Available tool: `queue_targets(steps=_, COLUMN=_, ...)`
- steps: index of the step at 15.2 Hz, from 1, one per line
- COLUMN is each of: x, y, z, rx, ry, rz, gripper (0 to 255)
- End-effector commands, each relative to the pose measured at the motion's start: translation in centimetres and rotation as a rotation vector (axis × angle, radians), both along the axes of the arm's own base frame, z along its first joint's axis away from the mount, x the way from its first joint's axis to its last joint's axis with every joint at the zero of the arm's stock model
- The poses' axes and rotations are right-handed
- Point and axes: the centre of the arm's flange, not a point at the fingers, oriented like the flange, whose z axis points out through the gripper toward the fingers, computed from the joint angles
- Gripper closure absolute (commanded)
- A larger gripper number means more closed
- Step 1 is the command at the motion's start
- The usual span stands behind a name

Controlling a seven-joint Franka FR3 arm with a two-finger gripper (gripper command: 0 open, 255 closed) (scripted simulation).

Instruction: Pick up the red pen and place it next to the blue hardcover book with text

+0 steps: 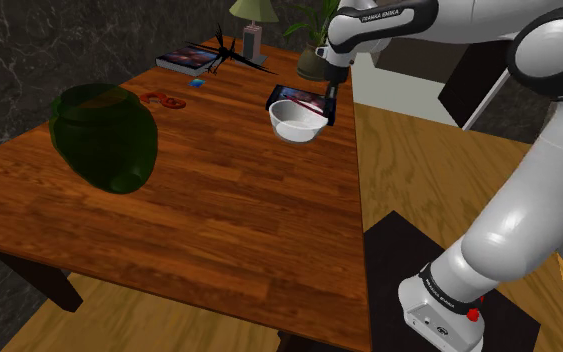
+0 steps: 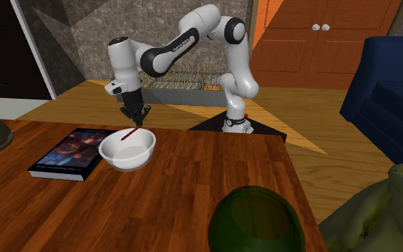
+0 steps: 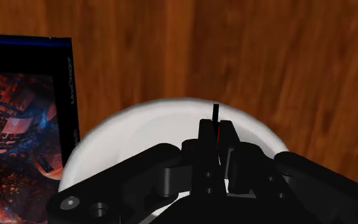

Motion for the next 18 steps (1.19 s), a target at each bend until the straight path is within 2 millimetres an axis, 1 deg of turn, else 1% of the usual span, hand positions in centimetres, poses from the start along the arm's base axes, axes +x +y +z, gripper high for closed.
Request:
queue_targets(steps=1, x=0.9, y=-2.6, z=-0.1, rx=0.000, ry=0.000, rz=0.001, gripper=255)
queue_targets(steps=8, x=4.4, y=-11.4, z=-0.1, rx=0.000, ry=0.000, rz=0.001, gripper=255)
queue_targets(steps=18, x=4.4, y=-11.4, z=-5.4, rx=0.000, ry=0.000, rz=0.001, gripper=255)
